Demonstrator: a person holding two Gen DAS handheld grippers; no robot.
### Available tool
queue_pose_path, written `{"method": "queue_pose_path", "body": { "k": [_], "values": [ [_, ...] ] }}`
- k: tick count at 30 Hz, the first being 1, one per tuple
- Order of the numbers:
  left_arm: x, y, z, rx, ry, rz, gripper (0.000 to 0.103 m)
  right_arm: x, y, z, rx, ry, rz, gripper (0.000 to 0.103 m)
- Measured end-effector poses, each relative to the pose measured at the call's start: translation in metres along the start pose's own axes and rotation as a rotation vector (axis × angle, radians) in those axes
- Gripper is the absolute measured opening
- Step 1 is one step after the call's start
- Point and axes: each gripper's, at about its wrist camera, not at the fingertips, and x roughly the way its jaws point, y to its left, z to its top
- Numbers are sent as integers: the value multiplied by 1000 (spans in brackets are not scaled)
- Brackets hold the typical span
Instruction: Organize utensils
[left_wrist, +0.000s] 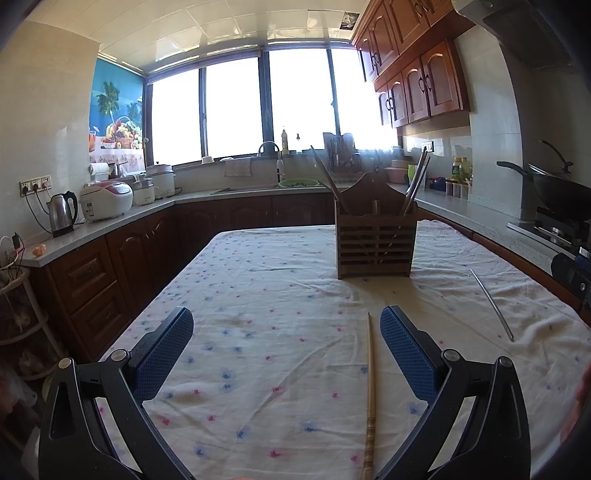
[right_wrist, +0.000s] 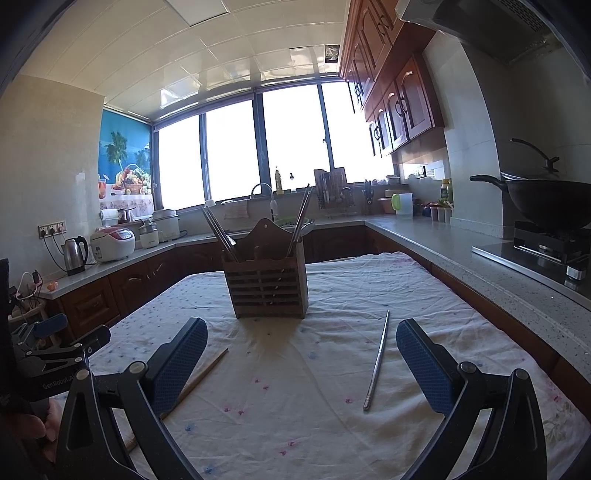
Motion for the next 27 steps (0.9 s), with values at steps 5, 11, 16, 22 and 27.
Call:
{"method": "queue_pose_path", "body": {
  "k": [5,11,16,22,27],
  "values": [
    [1,-1,0,1,5,-2,103,1,0,0,2,3,1,103],
    [3,-1,4,-2,13,-13,103,1,0,0,2,3,0,103],
    [1,1,8,-6,13,-30,103,5,0,1,2,8,-8,103],
    [5,3,11,-14,32,-55,103,11,1,-1,5,34,-18,103],
    [11,3,11,-14,55,-73,103,17,2,-1,8,58,-15,103]
  ]
}}
